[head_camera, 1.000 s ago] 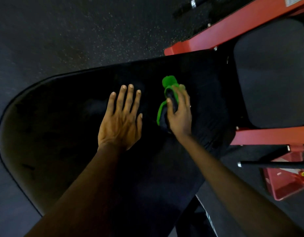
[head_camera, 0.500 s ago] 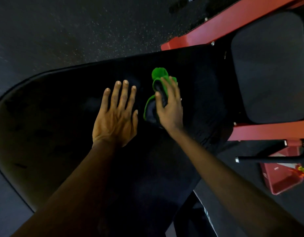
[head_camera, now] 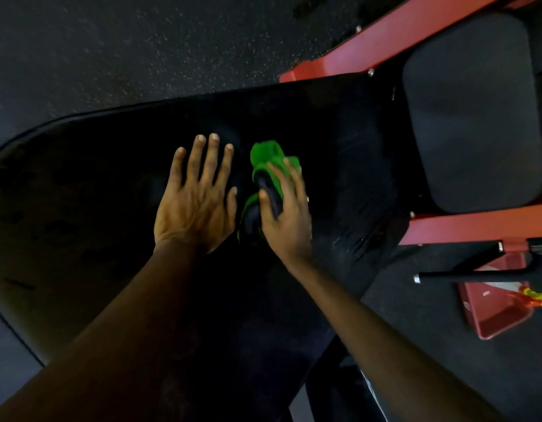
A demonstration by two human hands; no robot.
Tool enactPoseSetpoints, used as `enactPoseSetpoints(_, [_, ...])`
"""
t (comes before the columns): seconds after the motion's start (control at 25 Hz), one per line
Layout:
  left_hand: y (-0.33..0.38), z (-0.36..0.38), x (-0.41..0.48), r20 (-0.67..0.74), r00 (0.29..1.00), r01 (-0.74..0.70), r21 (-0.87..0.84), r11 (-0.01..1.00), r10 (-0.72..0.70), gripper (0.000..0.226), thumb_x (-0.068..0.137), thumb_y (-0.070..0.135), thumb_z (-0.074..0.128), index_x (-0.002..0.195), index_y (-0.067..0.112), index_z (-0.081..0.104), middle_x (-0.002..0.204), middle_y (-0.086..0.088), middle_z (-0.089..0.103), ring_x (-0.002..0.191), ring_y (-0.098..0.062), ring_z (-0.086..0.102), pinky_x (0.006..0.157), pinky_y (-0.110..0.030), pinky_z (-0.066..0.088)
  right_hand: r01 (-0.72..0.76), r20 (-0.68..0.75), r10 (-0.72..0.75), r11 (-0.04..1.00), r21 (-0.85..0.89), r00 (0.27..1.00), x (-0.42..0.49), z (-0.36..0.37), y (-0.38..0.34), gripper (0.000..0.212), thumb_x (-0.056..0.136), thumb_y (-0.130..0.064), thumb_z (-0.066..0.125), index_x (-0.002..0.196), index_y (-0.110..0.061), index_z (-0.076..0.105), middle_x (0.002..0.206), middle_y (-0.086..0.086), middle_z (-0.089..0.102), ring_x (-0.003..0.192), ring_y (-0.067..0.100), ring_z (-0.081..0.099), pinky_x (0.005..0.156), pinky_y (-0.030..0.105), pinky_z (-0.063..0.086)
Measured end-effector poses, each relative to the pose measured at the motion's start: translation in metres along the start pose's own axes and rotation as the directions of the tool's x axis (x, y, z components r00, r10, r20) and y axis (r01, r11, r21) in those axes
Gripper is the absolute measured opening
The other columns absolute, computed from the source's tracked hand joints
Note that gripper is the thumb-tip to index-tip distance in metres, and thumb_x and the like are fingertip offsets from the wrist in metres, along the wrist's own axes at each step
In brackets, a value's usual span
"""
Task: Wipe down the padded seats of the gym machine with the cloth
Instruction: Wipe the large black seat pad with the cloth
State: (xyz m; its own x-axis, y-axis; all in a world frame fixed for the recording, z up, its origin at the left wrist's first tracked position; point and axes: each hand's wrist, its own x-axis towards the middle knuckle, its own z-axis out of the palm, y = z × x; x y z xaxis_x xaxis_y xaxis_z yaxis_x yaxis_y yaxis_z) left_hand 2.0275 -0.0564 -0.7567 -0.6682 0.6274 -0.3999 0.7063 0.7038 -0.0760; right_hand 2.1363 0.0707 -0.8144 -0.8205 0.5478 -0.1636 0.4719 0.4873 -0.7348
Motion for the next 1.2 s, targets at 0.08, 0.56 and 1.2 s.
enactPoseSetpoints(0.08, [0.0, 0.0, -0.001, -0.005, 1.0, 0.001, 0.002, 1.0, -0.001, 0.07, 0.104, 0.043, 0.019, 0.163, 0.01, 0.002, 0.169, -0.017, 0.002, 0.157, -0.033, 0.0, 0.126, -0.051, 0.003, -0.002, -0.022, 0.002, 1.0, 0.002, 1.0, -0.012, -0.011, 0.018, 0.043, 0.102, -0.021, 0.055, 0.144, -0.013, 0.053, 0.158, 0.007, 0.041, 0.151, 0.022, 0.032, 0.122, 0.041, 0.032])
enactPoseSetpoints(0.56, [0.001, -0.002, 0.0, -0.009, 1.0, -0.002, 0.009, 1.0, 0.002, 0.07, 0.103, 0.043, 0.018, 0.162, 0.009, 0.002, 0.169, -0.017, 0.003, 0.157, -0.033, 0.001, 0.126, -0.051, 0.003, 0.213, 0.072, -0.209, 0.975, -0.063, 0.975, 0.111, 0.013, -0.013, 0.046, 0.096, -0.031, 0.06, 0.138, -0.012, 0.059, 0.15, 0.011, 0.049, 0.143, 0.027, 0.044, 0.116, 0.036, 0.039])
enactPoseSetpoints(1.2, [-0.001, -0.002, -0.002, -0.007, 1.0, 0.001, 0.018, 1.0, -0.001, 0.068, 0.105, 0.044, 0.013, 0.162, 0.01, -0.002, 0.17, -0.016, -0.002, 0.157, -0.032, -0.002, 0.126, -0.05, 0.001, -0.439, -0.202, 0.422, 0.897, -0.046, 0.884, 0.009, -0.036, 0.075, 0.05, 0.103, -0.028, 0.056, 0.15, -0.016, 0.046, 0.159, 0.006, 0.039, 0.142, 0.028, 0.044, 0.108, 0.042, 0.044])
